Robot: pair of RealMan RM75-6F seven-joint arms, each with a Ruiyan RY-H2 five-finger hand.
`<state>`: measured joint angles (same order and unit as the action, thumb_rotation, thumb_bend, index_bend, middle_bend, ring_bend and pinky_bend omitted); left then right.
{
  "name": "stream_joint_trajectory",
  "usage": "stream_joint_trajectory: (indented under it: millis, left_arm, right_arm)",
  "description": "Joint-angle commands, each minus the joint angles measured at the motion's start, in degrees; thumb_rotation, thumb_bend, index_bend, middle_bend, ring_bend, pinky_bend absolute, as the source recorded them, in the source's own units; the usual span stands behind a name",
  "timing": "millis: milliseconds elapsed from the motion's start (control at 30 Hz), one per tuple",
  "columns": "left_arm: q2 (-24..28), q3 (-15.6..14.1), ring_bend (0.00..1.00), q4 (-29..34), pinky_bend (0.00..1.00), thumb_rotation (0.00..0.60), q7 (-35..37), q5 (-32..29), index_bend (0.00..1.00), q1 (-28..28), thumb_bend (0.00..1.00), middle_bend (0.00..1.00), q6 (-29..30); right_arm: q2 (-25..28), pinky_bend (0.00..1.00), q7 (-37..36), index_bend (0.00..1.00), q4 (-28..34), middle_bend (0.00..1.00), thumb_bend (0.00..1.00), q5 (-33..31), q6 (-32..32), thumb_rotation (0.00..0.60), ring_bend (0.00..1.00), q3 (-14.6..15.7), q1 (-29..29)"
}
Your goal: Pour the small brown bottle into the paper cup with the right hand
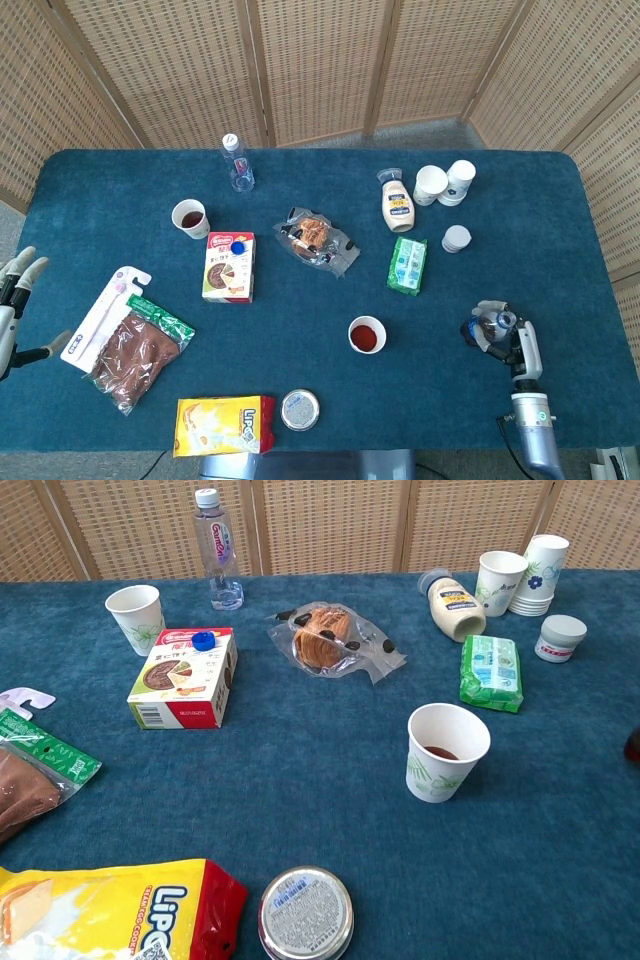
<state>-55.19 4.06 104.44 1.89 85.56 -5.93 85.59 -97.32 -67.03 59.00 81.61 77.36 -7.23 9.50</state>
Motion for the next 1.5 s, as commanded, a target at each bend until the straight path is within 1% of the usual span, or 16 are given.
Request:
stream_joint_trajectory:
  millis: [33, 167, 300, 533, 800, 1000, 1200, 1333, 1500]
  left_arm:
    - [0.1, 0.0, 0.00, 0.1, 0.00, 0.600, 0.2, 0.2, 0.00, 0.1, 0.23, 0.00, 0.2]
    - [0.3, -0.1, 0.00, 0.2, 0.00, 0.600, 0.8, 0.6, 0.00, 0.2, 0.23, 0.00, 0.5]
    - [0.5, -0.1, 0.00, 0.1, 0.00, 0.600, 1.3, 0.6, 0.00, 0.1, 0.23, 0.00, 0.3]
    - [0.6, 0.0, 0.00, 0.0, 0.00, 0.600, 1.7, 0.6, 0.00, 0.0, 0.23, 0.00, 0.3]
    - [0.5, -0.2, 0.00, 0.2, 0.00, 0.600, 1.3, 0.9, 0.00, -0.1, 0.23, 0.00, 0.1]
    - [0.4, -0.3, 0.00, 0.3, 0.00, 0.600, 1.0, 1.0, 0.00, -0.2, 0.23, 0.00, -0.1]
    - [0.7, -0.2, 0.00, 0.5, 0.00, 0.600, 1.6, 1.4, 0.00, -0.1, 0.23, 0.00, 0.5]
    - [0.8, -0.1, 0.00, 0.5, 0.00, 0.600, 2.0, 1.4, 0.00, 0.0, 0.23, 0.00, 0.8]
    - [0.8, -0.1, 0.00, 0.5, 0.00, 0.600, 1.9, 1.4, 0.00, -0.2, 0.23, 0.00, 0.4]
  right_arm:
    - [1.1, 0.70, 3.7, 0.44, 3.1, 0.52, 0.87, 0.3, 0.8, 0.600, 0.26, -0.2, -0.2]
    - [2.7, 0.70, 7.2, 0.47, 5.8, 0.52, 0.89, 1.1, 0.4, 0.600, 0.26, 0.3, 0.1]
    - [4.2, 0.70, 10.5, 0.46, 8.0, 0.52, 0.89, 1.9, 0.0, 0.600, 0.26, 0.8, 0.6]
    - [6.4, 0.70, 16.0, 0.46, 9.7, 0.52, 0.89, 4.3, -1.0, 0.600, 0.26, 2.1, 2.0]
    - [9.8, 0.70, 23.7, 0.47, 15.0, 0.52, 0.89, 6.3, -1.5, 0.600, 0.26, 2.0, 4.2]
    - [11.0, 0.70, 29.1, 0.47, 18.2, 0.52, 0.89, 6.7, -1.2, 0.600, 0.26, 2.0, 4.9]
    - [11.5, 0.70, 33.6, 0.47, 19.8, 0.53, 0.89, 7.8, -1.3, 0.600, 0.26, 2.5, 5.8]
    - [11.7, 0.70, 36.1, 0.47, 19.7, 0.53, 0.90, 8.9, -1.9, 0.600, 0.26, 3.1, 6.8]
    - [11.6, 0.70, 40.7, 0.48, 20.0, 0.54, 0.90, 10.2, -0.8, 0.600, 0.26, 3.1, 7.5]
